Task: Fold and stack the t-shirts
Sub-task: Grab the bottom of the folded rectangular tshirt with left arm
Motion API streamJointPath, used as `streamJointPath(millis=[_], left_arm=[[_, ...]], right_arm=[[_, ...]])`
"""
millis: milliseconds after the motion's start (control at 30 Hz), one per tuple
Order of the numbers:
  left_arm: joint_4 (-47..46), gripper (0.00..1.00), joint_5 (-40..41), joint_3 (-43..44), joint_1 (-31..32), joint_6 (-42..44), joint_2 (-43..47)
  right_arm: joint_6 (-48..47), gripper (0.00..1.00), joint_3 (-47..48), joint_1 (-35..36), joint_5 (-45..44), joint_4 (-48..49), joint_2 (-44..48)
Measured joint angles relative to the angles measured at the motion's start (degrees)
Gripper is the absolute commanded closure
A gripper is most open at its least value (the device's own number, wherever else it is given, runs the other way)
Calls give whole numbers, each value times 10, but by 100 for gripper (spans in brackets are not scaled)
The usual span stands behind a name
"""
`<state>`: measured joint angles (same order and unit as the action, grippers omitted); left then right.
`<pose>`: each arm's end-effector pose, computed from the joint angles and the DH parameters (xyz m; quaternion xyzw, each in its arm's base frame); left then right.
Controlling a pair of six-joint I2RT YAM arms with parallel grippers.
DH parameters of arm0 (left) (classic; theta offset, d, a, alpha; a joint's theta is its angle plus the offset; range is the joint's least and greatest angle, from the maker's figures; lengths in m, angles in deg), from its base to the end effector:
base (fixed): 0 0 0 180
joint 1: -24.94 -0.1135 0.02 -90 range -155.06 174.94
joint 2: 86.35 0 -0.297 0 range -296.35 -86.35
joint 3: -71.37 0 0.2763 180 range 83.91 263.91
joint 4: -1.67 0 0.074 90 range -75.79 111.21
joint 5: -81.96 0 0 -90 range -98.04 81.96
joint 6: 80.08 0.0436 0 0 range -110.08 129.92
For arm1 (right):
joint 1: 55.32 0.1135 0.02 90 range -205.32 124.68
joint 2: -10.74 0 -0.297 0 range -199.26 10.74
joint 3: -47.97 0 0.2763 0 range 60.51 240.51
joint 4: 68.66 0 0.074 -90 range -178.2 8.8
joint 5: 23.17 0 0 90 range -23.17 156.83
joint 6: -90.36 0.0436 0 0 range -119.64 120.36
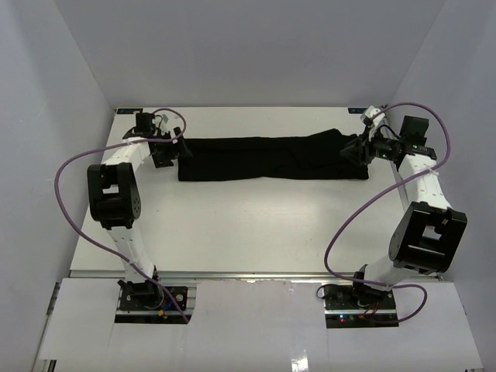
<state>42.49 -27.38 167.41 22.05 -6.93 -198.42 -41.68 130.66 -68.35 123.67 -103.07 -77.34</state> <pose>0.4603 0.0088 0.2160 -0.1147 0.9391 -0.1940 0.2596 0.3593 -0.0457 0.3217 -0.3949 0.7205 0.2097 0.5301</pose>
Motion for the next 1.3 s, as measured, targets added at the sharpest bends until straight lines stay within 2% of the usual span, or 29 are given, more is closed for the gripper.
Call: streamJointPath(millis=[400, 633, 767, 1000, 1100, 1233, 1267, 1300], left_arm=[[-3, 9, -15, 45, 0, 24, -81], [-10, 9, -17, 63, 12, 24, -95], [-14, 13, -13, 64, 35, 24, -97], [-22, 33, 15, 66, 55, 16, -102], [-22, 63, 32, 62, 55, 7, -103], [-17, 78, 46, 57, 53, -3, -103], [-17, 88, 49, 57, 54, -6, -103], [-16, 92, 49, 57, 54, -9, -103]], right_arm=[[1, 61, -32, -18, 4, -12, 7], [12, 62, -35, -24, 4, -11, 9], [17, 62, -36, -30, 4, -11, 11], [25, 62, -42, -40, 8, -7, 15], [26, 62, -45, -45, 9, -7, 16], [27, 62, -52, -50, 12, -7, 22], [27, 62, -54, -50, 13, -7, 24], [27, 62, -55, -51, 14, -7, 26]])
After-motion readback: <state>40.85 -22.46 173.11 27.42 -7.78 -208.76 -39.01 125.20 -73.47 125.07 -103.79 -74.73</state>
